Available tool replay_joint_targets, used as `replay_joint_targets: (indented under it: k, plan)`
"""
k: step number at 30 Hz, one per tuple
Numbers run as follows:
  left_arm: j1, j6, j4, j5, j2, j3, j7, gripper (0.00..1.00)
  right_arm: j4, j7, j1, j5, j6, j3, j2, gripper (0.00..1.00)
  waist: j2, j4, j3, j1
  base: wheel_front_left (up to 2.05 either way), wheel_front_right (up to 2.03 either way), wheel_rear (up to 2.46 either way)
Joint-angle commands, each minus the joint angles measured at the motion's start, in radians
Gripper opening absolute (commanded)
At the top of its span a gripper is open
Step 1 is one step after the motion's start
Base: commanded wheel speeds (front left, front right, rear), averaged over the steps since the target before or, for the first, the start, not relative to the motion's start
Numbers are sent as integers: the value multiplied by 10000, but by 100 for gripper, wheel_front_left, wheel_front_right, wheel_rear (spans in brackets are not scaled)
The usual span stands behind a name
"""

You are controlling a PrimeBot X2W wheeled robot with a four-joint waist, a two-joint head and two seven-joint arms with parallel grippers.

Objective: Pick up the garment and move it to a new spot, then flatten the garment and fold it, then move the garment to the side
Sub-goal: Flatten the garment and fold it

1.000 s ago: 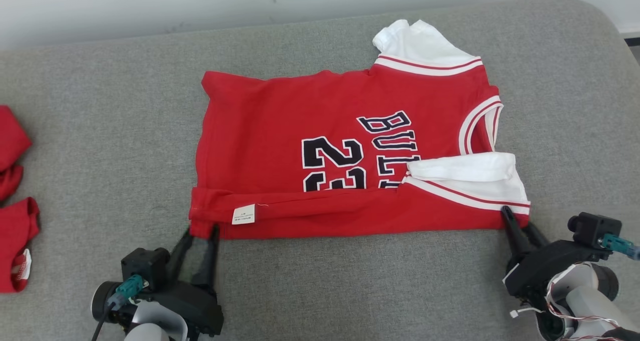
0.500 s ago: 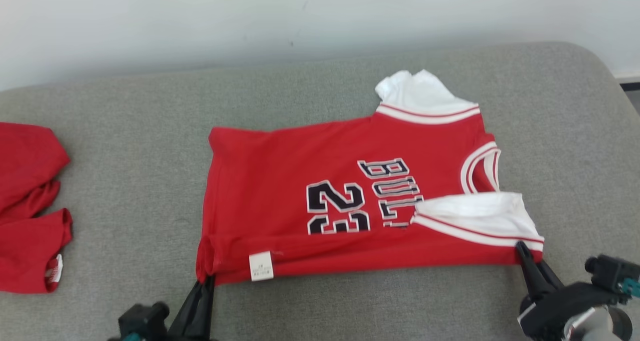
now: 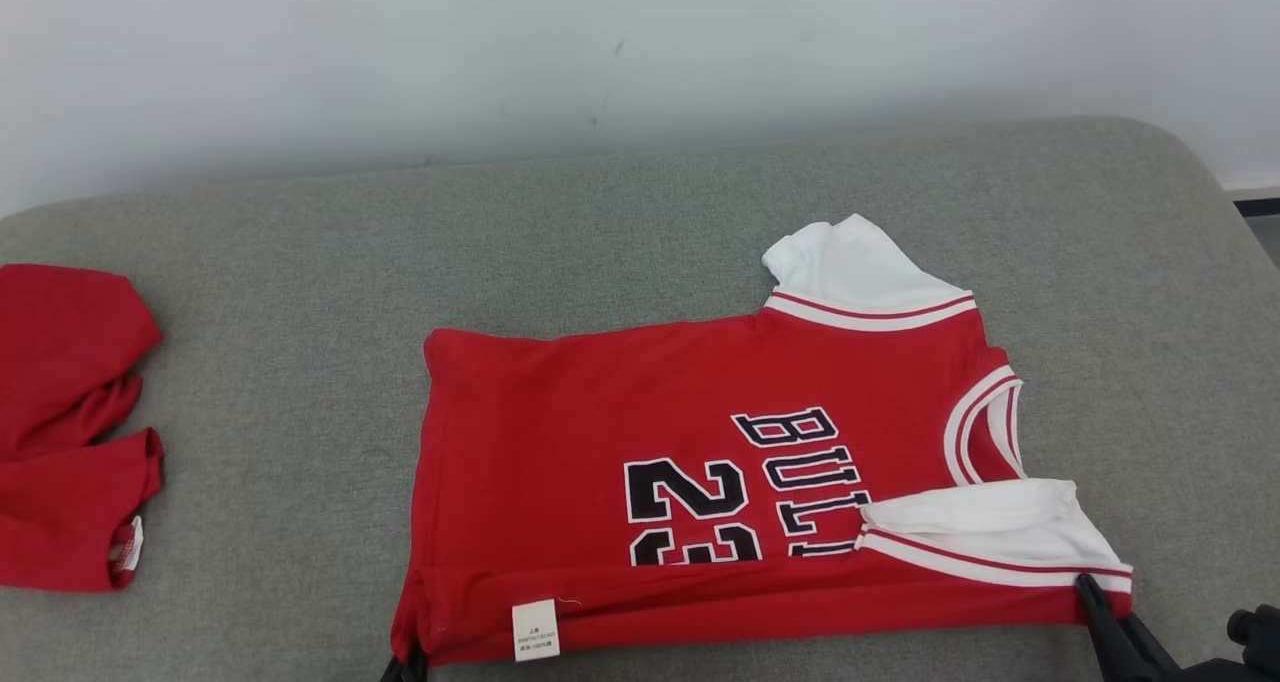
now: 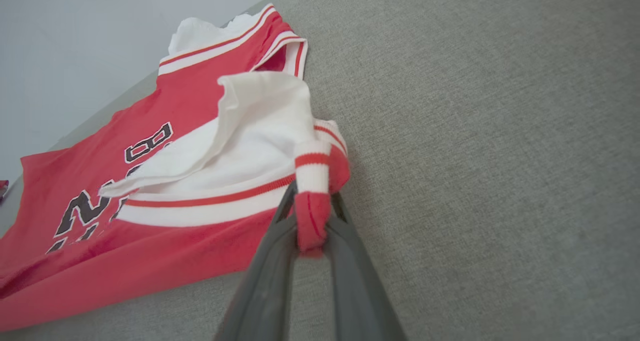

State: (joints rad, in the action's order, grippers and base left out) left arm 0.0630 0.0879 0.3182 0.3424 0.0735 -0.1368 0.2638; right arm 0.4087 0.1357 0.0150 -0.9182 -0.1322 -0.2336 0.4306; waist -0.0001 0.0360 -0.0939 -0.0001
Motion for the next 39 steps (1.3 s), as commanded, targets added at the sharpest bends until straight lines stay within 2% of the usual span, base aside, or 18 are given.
replay_joint_targets:
  k: [1,2,10,19,31,39]
  plan:
    - [42,-81,-9,-117,29,94,8,68,-42,32,-58,154,28,192,4,73,1,12,25,1,0,0,0]
    - [17,-78,-14,-152,9,98,8,100,-103,17,-70,255,28,297,-94,100,1,15,44,1,0,0,0]
    - [-261,-57,-527,-584,-92,437,7,100,-791,273,115,1381,27,1004,-773,100,1,-24,304,1,0,0,0]
    - [-439,-147,-1435,-1174,-145,1008,7,100,-1590,819,320,2809,27,1330,-1385,100,1,-29,649,1,0,0,0]
    - [-539,-337,-2570,-1908,-160,1892,7,100,-2352,1255,450,4452,27,1328,-1765,100,1,74,885,1,0,0,0]
    - [-186,-382,-2759,-2137,-175,2509,7,100,-2833,1299,184,5174,27,1419,-2154,100,1,100,947,1,0,0,0]
